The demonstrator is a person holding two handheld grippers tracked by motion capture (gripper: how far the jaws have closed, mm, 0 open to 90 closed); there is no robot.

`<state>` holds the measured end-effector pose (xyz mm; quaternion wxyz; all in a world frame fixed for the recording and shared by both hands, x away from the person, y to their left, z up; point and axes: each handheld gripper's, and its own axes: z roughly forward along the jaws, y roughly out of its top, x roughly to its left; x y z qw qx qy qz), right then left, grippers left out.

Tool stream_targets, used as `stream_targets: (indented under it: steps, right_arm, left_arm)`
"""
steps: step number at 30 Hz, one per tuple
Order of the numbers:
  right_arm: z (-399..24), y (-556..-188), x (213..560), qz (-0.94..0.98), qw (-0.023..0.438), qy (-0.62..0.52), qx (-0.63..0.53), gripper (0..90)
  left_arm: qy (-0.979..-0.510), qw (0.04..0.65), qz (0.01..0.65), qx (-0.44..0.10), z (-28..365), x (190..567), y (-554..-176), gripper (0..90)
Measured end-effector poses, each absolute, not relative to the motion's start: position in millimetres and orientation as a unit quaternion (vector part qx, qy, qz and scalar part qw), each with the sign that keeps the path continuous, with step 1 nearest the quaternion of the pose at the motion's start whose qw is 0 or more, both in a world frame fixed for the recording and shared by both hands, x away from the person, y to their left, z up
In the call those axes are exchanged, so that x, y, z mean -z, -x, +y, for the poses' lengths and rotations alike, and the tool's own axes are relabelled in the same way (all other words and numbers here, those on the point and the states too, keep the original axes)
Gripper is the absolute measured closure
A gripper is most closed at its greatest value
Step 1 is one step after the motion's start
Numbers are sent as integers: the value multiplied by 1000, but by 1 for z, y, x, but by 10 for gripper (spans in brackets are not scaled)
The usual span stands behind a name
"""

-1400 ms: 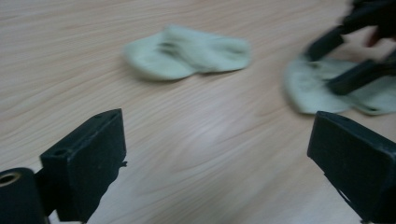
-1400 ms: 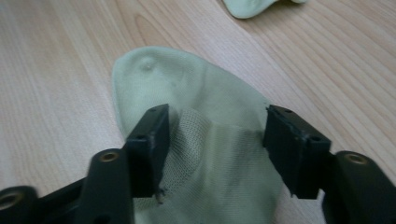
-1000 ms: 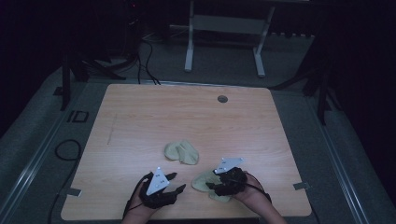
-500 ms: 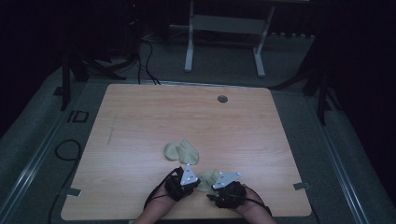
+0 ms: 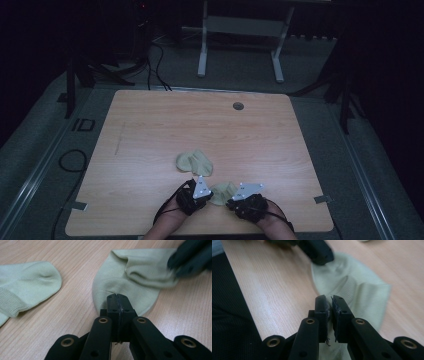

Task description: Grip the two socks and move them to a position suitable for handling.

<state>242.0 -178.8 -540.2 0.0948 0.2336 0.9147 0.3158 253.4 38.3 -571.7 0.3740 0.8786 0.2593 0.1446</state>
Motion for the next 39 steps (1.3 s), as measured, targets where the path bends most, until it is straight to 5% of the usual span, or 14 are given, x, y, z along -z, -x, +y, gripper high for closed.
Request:
stream_targets:
  steps: [12,39]
  right_arm:
    - [-229,-248,511,880,132,-297,-346,828]
    - [-288,-260,539,853,140,-388,-320,796]
  left_arm:
    - [-880,372,259,-140,38,571,-255,891]
    - [-884,370,259,-122,34,569,-250,886]
